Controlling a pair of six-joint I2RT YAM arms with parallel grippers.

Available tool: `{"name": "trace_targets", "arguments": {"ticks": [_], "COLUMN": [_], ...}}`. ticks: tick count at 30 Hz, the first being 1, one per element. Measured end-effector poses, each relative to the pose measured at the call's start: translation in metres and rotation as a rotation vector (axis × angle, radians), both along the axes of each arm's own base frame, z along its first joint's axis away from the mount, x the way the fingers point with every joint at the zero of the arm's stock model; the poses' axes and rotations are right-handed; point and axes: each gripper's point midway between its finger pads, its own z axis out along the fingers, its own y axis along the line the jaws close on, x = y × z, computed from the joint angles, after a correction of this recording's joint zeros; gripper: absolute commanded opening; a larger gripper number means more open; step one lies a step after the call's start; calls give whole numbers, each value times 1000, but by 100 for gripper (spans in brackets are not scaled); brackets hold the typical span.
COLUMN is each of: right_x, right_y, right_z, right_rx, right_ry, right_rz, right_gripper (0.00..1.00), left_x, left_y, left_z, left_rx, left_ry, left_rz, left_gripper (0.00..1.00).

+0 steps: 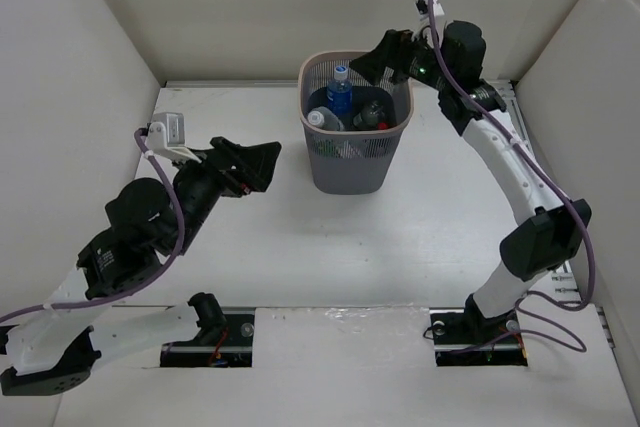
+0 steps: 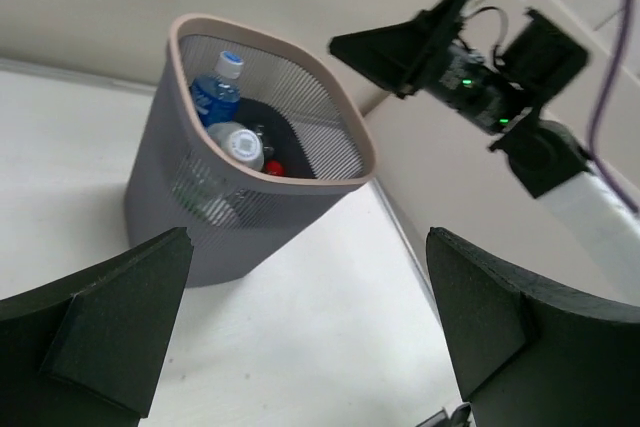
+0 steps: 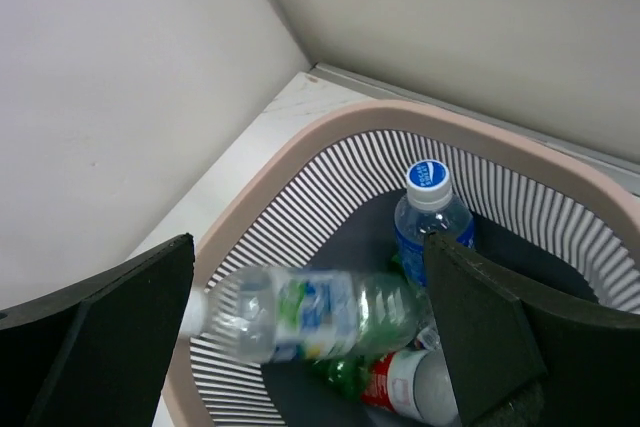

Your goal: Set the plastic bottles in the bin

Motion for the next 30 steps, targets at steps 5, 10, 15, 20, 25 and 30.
{"name": "trace_targets", "arguments": {"ticks": [5, 10, 15, 20, 25, 30], "right_x": [-13, -69, -138, -192, -235, -268], "right_y": [-24, -59, -103, -157, -193, -214], "right_z": [11, 28, 56, 56, 42, 30], "right_rx": [-59, -103, -99, -102, -122, -135], "right_ry": [15, 13, -30, -24, 7, 26], "right_rz": [-143, -318, -460, -605, -676, -689], "right_gripper": [99, 99, 99, 99, 99, 99], "left_x": [5, 7, 1, -12, -29, -40], "left_y": [12, 30, 57, 87, 123, 141], "left_z": [-12, -11, -5, 2, 5, -10], "left_rx": [62, 107, 122, 110, 81, 86], "left_ry": [47, 71, 76, 72, 74, 91], "left_rz": [68, 141, 200, 230, 259, 260], "left_gripper": [100, 100, 100, 100, 100, 100]}}
